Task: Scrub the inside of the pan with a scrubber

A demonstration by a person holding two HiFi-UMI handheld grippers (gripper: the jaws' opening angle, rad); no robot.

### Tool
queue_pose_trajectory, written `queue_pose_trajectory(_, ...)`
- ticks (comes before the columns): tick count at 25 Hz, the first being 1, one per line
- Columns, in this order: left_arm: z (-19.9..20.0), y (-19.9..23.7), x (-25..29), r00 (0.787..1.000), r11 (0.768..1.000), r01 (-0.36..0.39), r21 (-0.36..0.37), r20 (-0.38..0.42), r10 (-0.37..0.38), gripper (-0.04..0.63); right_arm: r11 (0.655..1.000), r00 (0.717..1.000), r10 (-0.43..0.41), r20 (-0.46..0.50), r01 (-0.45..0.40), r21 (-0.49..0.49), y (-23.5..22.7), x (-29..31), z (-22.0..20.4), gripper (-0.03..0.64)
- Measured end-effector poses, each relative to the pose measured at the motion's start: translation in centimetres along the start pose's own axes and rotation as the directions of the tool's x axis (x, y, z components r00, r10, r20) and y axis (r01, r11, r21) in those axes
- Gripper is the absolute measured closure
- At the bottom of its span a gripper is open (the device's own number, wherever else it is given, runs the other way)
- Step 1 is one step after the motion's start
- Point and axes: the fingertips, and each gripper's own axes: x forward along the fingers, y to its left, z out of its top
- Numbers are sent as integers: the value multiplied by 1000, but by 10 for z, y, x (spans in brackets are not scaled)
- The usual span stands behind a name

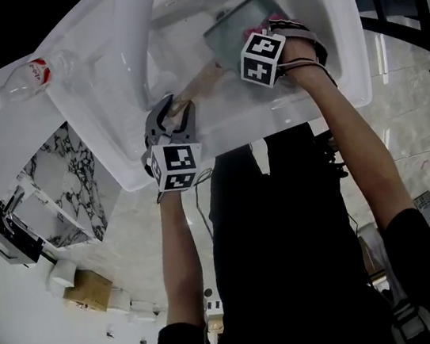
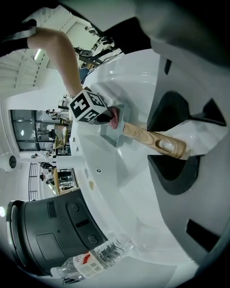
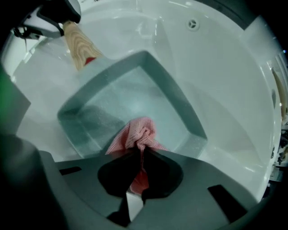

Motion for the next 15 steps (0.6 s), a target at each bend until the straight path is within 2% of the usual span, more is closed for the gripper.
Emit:
queue_pose_trajectory(2, 0, 0, 0, 1000, 1000, -6, -1, -1, 6, 413, 996, 993, 82, 87, -83, 9, 19, -9, 19, 578)
queue_pose_trajectory(5, -1, 0, 1, 1000, 1000, -9, -3, -7, 9, 413, 979, 962, 191, 197, -200, 30, 46, -22, 45, 577)
queue_pose_trajectory(10, -1, 0, 1, 1000, 1000, -11, -2, -14, 11, 413, 961, 920, 275, 279, -275, -38, 69, -33, 62, 577)
queue_pose_trajectory(12, 0, 0, 1, 1000, 1000, -14, 0, -14, 14, 413, 961, 923, 275, 269, -267, -69, 69, -31, 58, 577)
queue_pose_trajectory(15, 0, -1, 1, 1000, 1000, -23, 5, -15, 23, 413, 972, 950, 234, 208, -226, -60, 54, -22, 40, 575)
